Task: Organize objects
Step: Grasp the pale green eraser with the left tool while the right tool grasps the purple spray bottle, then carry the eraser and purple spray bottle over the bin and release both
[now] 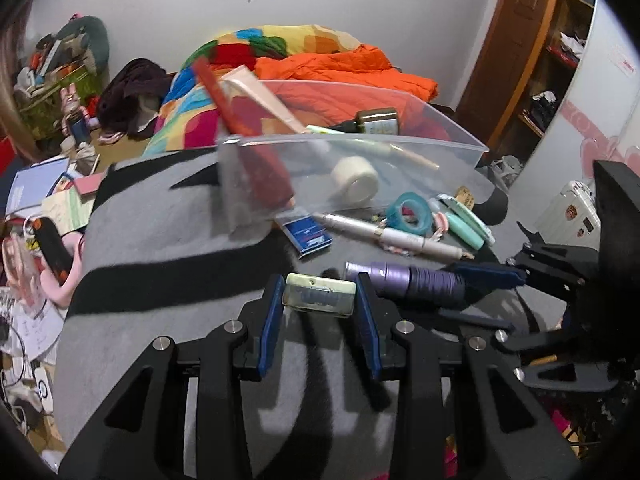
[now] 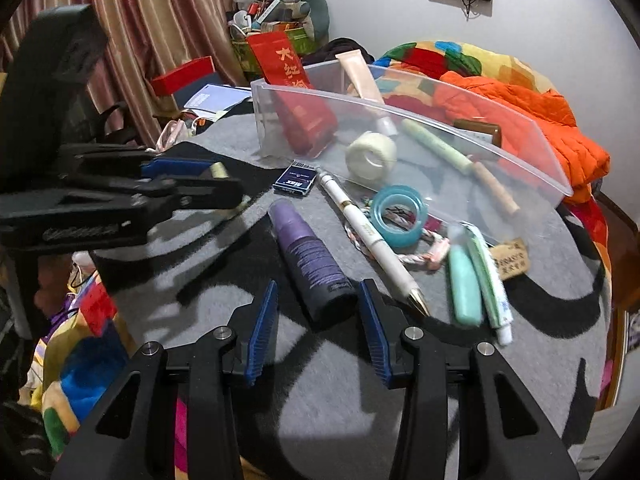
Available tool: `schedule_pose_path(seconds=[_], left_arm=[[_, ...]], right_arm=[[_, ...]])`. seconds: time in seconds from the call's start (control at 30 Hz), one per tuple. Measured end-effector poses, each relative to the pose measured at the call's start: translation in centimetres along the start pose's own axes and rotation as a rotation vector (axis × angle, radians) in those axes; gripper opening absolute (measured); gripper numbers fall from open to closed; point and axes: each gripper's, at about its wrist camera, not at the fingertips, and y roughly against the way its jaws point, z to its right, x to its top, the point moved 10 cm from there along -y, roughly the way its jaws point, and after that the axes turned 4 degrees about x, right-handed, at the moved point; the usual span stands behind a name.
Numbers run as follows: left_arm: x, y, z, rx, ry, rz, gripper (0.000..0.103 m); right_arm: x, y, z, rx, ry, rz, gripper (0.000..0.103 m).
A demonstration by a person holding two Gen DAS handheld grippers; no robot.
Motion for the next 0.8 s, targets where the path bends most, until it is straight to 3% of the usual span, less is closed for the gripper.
schedule_pose_path(seconds=[0.3, 0.4, 0.8], left_arm=[[-1.7, -0.1, -0.4, -0.016, 0.028, -0.020, 0.035], [-1.9, -0.3, -0.2, -0.009, 0.029, -0.020, 0.035], [1.6, 1.7, -0.2, -0.009, 0.064, 0.077, 0.035]], right_arm=[[1.0, -2.0, 0.2, -0.018, 0.001, -0.032, 0.039], [1.2, -2.0, -0.1, -0.010, -0.005, -0.029, 0.023], [2.8, 2.6, 0.2, -0.040, -0.059, 0.114, 0.023]])
